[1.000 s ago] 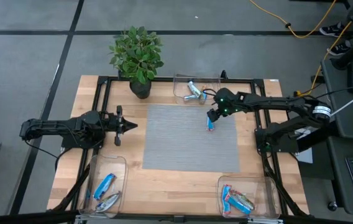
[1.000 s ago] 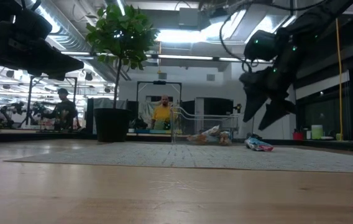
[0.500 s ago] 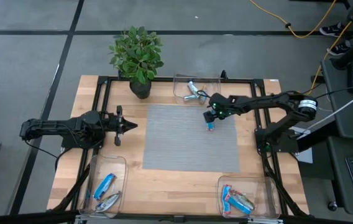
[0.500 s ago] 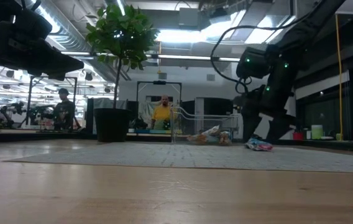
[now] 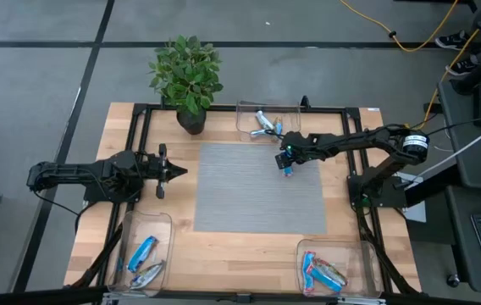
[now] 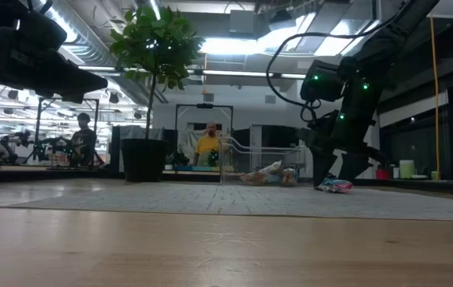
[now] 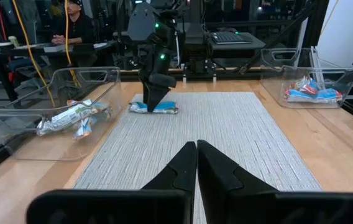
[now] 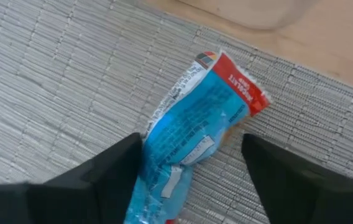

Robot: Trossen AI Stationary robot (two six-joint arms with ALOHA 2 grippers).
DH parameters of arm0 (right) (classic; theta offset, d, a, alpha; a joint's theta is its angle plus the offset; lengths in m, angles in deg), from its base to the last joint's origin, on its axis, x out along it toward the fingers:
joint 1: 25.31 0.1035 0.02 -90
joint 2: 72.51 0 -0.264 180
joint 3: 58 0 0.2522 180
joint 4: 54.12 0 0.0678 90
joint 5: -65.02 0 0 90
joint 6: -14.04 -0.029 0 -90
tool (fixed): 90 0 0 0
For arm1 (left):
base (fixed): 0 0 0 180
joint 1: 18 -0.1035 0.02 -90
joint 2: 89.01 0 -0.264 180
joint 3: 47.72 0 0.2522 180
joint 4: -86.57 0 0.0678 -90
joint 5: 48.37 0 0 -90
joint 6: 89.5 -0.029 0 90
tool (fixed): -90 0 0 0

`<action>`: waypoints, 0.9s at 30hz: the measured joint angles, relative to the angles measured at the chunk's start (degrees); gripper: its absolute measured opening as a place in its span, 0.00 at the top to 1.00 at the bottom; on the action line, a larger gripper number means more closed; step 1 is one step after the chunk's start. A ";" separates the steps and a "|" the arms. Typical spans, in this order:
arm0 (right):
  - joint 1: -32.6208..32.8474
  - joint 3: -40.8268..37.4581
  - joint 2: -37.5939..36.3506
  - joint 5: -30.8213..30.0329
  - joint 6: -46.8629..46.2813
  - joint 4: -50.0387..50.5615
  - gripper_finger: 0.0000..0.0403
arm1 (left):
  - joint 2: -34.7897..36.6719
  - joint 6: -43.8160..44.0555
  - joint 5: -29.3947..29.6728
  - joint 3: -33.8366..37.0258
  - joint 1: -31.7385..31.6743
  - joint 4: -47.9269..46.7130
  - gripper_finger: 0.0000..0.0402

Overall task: Pick and place Granola Bars by type
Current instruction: Put the red granola bar into the bottom right transparent bin

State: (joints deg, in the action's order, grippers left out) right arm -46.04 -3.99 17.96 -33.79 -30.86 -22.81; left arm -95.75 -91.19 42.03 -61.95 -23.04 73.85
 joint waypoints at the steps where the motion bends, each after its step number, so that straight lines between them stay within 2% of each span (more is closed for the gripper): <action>1: -0.02 -0.02 0.00 -0.10 0.03 0.14 0.35 | 0.00 0.00 0.01 -0.02 0.01 -0.01 0.98; 9: -0.04 -0.07 0.09 0.68 1.63 -0.22 0.63 | 0.00 0.00 0.02 0.00 0.00 0.00 0.97; 14: -0.07 -0.07 -0.32 1.37 1.74 -0.22 0.77 | 0.00 0.00 0.01 -0.01 0.00 0.00 0.97; 19: 0.00 -0.17 -2.55 3.22 3.37 -0.19 0.84 | 0.00 0.00 0.01 -0.02 0.01 -0.01 0.98; 27: 0.86 -0.17 -8.60 5.72 4.20 1.57 0.87 | 0.00 0.00 0.00 0.00 0.00 -0.01 0.97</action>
State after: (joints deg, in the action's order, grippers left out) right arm -45.17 -4.17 9.36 -28.08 -26.66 -21.23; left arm -95.75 -91.19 42.04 -61.95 -23.03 73.83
